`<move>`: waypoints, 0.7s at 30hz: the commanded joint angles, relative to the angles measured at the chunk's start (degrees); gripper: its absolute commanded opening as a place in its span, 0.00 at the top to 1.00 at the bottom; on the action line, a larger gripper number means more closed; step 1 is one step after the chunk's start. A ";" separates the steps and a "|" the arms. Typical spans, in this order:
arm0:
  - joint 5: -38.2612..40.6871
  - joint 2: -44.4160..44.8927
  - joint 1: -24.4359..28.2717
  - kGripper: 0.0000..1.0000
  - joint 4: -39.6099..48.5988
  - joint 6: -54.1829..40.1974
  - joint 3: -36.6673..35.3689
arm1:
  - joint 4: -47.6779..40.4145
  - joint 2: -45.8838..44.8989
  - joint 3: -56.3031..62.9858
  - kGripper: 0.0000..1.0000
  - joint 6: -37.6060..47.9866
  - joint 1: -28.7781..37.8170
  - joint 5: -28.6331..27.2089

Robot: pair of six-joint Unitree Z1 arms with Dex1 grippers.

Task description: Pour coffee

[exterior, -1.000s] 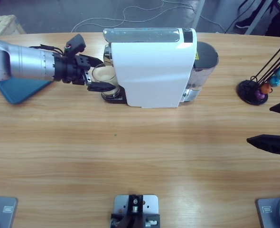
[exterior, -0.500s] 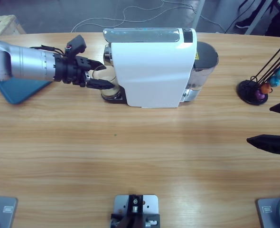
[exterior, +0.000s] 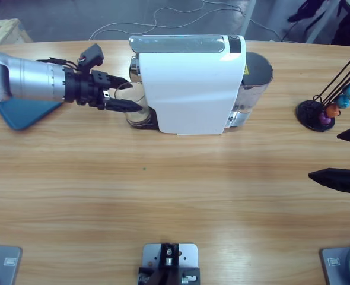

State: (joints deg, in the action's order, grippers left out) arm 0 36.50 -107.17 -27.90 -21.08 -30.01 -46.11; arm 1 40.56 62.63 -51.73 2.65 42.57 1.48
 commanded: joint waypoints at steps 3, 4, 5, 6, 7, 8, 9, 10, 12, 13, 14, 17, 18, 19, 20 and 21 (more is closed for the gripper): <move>-2.03 11.63 8.39 1.00 0.57 1.88 4.27 | -3.17 -0.58 1.28 0.00 0.25 -0.83 -3.77; -3.56 13.16 9.39 1.00 1.55 1.85 4.94 | -3.69 -0.56 1.28 0.00 0.25 -0.83 -3.71; -5.67 14.90 10.55 1.00 2.55 1.86 6.12 | -4.12 -0.49 1.21 0.00 0.25 -0.83 -3.64; -7.06 16.01 11.49 1.00 2.90 1.86 7.28 | -4.40 -0.49 1.18 0.00 0.28 -0.83 -3.54; -7.94 16.89 12.42 1.00 2.89 1.81 8.49 | -4.57 -0.42 1.11 0.00 0.33 -0.83 -3.50; -8.11 17.47 13.46 1.00 2.89 1.79 9.46 | -4.68 -0.41 1.04 0.00 0.37 -0.83 -3.50; -8.27 17.94 14.47 1.00 2.89 1.79 10.37 | -4.70 -0.46 1.02 0.00 0.40 -0.83 -3.50; -8.80 18.65 15.83 1.00 2.89 1.79 11.41 | -4.70 -0.46 0.98 0.00 0.42 -0.83 -3.50; -10.22 20.68 20.17 1.00 2.80 2.29 13.87 | -4.61 -0.48 1.00 0.00 0.42 -0.83 -3.50; -11.03 21.63 22.67 1.00 2.80 2.76 15.19 | -4.61 -0.41 1.09 0.00 0.42 -0.83 -3.40; -11.10 22.14 24.34 1.00 2.80 2.76 15.96 | -4.61 -0.37 1.27 0.00 0.40 -0.83 -3.27; -11.10 22.60 28.78 1.00 2.20 3.04 17.23 | -4.61 -0.07 1.62 0.00 0.42 -0.83 -3.01; -11.15 22.51 30.37 1.00 1.90 3.52 17.37 | -4.66 0.10 1.65 0.00 0.46 -0.83 -2.98; -11.26 22.14 31.88 1.00 1.55 4.11 17.42 | -4.70 0.38 1.63 0.00 0.51 -0.83 -2.94; -11.28 21.42 33.25 1.00 0.83 4.73 17.39 | -4.70 0.68 1.63 0.00 0.51 -0.83 -2.87; -11.28 20.37 34.27 1.00 -0.49 5.13 17.37 | -4.73 0.96 1.62 0.00 0.51 -0.83 -2.76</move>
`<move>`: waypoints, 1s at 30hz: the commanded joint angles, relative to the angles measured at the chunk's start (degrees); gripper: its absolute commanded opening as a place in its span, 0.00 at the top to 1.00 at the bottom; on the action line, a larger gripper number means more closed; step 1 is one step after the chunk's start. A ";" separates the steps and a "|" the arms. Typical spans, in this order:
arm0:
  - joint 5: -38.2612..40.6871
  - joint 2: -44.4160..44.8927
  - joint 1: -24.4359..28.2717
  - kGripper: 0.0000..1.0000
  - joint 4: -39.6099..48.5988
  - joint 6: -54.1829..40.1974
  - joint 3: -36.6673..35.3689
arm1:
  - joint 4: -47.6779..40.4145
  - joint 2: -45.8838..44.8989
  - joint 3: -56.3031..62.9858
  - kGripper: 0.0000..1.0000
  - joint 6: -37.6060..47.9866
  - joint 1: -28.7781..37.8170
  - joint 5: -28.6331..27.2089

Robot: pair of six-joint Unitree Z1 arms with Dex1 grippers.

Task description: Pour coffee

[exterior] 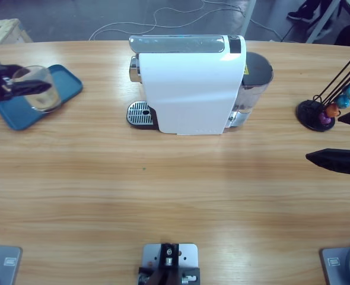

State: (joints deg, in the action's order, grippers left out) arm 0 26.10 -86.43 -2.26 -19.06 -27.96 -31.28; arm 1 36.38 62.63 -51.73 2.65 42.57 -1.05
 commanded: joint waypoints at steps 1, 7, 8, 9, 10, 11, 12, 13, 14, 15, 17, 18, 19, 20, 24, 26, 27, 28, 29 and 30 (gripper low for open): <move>-0.88 -1.56 9.46 1.00 -4.19 3.63 2.54 | -0.57 1.23 1.56 0.00 0.51 -0.82 -0.05; -0.54 -11.81 14.19 1.00 -17.59 8.32 2.44 | -0.27 2.97 0.87 0.00 0.58 -0.82 0.09; -0.30 -13.59 14.21 1.00 -19.75 8.96 2.44 | -0.25 3.20 0.82 0.00 0.58 -0.82 0.09; 0.14 -15.25 14.21 1.00 -21.49 9.27 2.38 | -0.25 3.46 0.68 0.00 0.58 -0.82 0.05; 0.50 -16.87 14.21 1.00 -23.42 9.48 2.53 | -0.25 3.81 0.54 0.00 0.51 -0.82 0.00; 0.85 -17.91 14.19 1.00 -24.46 9.47 2.56 | -0.25 4.25 0.41 0.00 0.39 -0.82 0.00; 1.43 -18.72 14.10 1.00 -25.22 9.34 2.60 | -0.31 4.80 0.27 0.00 0.21 -0.82 0.00; 1.90 -19.37 14.01 1.00 -25.53 9.33 2.61 | -0.45 5.31 0.17 0.00 0.16 -0.82 0.00; 2.02 -20.00 13.87 1.00 -25.69 9.31 2.63 | -0.59 5.75 0.08 0.00 0.16 -0.82 0.00; 2.02 -20.63 13.77 1.00 -25.76 9.33 2.68 | -0.76 6.08 -0.02 0.00 0.16 -0.82 0.00; 2.06 -21.86 13.66 1.00 -25.78 9.38 2.95 | -1.04 6.64 -0.20 0.00 0.16 -0.82 -0.09; 2.11 -22.36 13.33 1.00 -25.85 9.45 2.98 | -1.04 6.82 -0.22 0.00 0.16 -0.82 -0.30; 2.17 -22.81 12.85 1.00 -25.92 9.68 2.98 | -0.99 7.01 -0.24 0.00 0.16 -0.82 -0.49; 2.17 -23.06 12.54 1.00 -26.23 9.85 2.98 | -0.97 7.22 -0.22 0.00 0.16 -0.84 -0.53; 2.32 -23.94 12.27 1.00 -28.61 10.33 3.12 | -0.85 7.08 -0.22 0.00 0.16 -0.91 -0.53; 2.73 -24.55 12.27 1.00 -29.70 10.77 3.16 | -0.13 5.78 -0.01 0.00 0.16 -0.91 -0.63; 2.73 -24.82 12.27 1.00 -29.89 10.94 3.09 | 0.33 5.18 0.20 0.00 0.16 -0.91 -0.76; 2.52 -25.20 12.24 0.73 -30.14 11.43 2.91 | 0.63 4.62 0.45 0.00 0.16 -0.91 -0.95; 1.88 -25.38 11.96 0.22 -30.42 11.82 2.89 | 0.85 4.10 0.66 0.00 0.16 -0.91 -0.99; 1.36 -25.45 11.68 0.04 -30.59 12.01 2.89 | 1.00 3.74 0.80 0.00 0.16 -0.91 -1.06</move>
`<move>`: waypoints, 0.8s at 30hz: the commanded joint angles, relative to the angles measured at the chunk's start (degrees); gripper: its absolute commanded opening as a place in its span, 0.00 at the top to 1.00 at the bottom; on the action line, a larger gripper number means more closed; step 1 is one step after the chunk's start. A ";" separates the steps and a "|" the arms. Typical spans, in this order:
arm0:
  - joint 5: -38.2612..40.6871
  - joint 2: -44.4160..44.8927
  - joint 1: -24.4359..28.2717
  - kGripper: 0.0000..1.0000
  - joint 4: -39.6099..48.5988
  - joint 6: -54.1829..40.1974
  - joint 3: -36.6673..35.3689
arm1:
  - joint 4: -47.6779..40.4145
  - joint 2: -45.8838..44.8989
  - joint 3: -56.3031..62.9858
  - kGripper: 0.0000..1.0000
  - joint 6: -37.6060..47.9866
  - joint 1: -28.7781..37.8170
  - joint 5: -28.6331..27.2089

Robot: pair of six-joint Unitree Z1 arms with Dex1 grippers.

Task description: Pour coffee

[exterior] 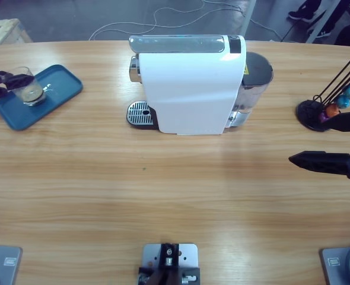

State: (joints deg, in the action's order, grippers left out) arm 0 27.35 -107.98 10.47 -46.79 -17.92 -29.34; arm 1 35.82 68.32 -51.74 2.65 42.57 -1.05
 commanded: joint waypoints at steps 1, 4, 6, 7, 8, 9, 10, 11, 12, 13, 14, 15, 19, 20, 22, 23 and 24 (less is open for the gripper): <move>-0.12 -3.72 -1.06 0.02 -2.87 1.98 1.06 | 1.68 -2.19 0.85 0.00 0.16 -0.91 -1.06; -0.63 -3.25 -0.89 0.02 -2.87 2.19 1.65 | 1.71 -2.70 0.72 0.00 0.25 -0.91 -1.06; -0.63 -2.95 -0.87 0.02 -2.96 2.19 2.29 | 1.85 -3.04 0.55 0.00 0.30 -0.89 -1.04; -0.64 -2.70 -0.83 0.02 -2.96 2.19 2.80 | 2.01 -3.21 0.51 0.00 0.28 -0.91 -1.06; -0.63 -2.49 -0.76 0.02 -2.96 2.19 3.16 | 2.27 -3.43 0.60 0.00 0.32 -0.91 -1.06; -0.63 -2.09 -0.53 0.02 -2.96 2.26 3.66 | 2.45 -3.67 0.74 0.00 0.30 -0.91 -1.06; -0.64 -1.53 -0.20 0.02 -2.96 2.53 4.36 | 2.54 -3.99 0.94 0.00 0.30 -0.91 -1.06; -0.70 -0.70 0.19 0.02 -2.96 2.89 5.20 | 2.59 -4.29 1.09 0.00 0.32 -0.91 -1.06; -0.71 0.58 0.71 0.02 -2.96 3.07 6.22 | 2.59 -4.52 1.27 0.00 0.34 -0.91 -1.09; -0.86 2.59 1.36 0.02 -2.96 3.19 7.30 | 2.59 -4.80 1.45 0.00 0.34 -0.91 -1.18; -1.77 5.84 1.77 0.02 -2.90 3.58 8.65 | 2.57 -5.01 1.62 0.00 0.34 -0.91 -1.32; -3.86 11.41 1.84 0.02 -2.71 4.63 10.85 | 2.45 -5.25 1.90 0.00 0.34 -0.91 -1.48; -5.62 33.49 1.08 0.02 9.72 7.25 13.31 | 1.80 -7.17 2.90 0.00 0.51 -0.91 -1.60; -5.74 39.10 0.19 0.02 15.59 8.01 12.50 | 1.80 -7.93 3.10 0.00 0.51 -0.91 -1.78; -5.99 48.08 -1.08 0.02 26.40 9.36 11.16 | 1.78 -9.51 3.84 0.00 0.56 -0.91 -2.50; -6.20 51.70 -2.61 0.02 31.18 9.66 10.67 | 1.71 -10.07 4.12 0.00 0.60 -0.91 -2.82; -7.24 54.76 -4.68 0.02 35.96 9.89 10.14 | 1.71 -10.49 4.26 0.00 0.60 -0.91 -3.10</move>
State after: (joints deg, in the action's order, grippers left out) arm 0 22.42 -75.78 11.12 -35.07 -10.91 -18.77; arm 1 37.48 62.35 -50.76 2.65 42.50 -1.85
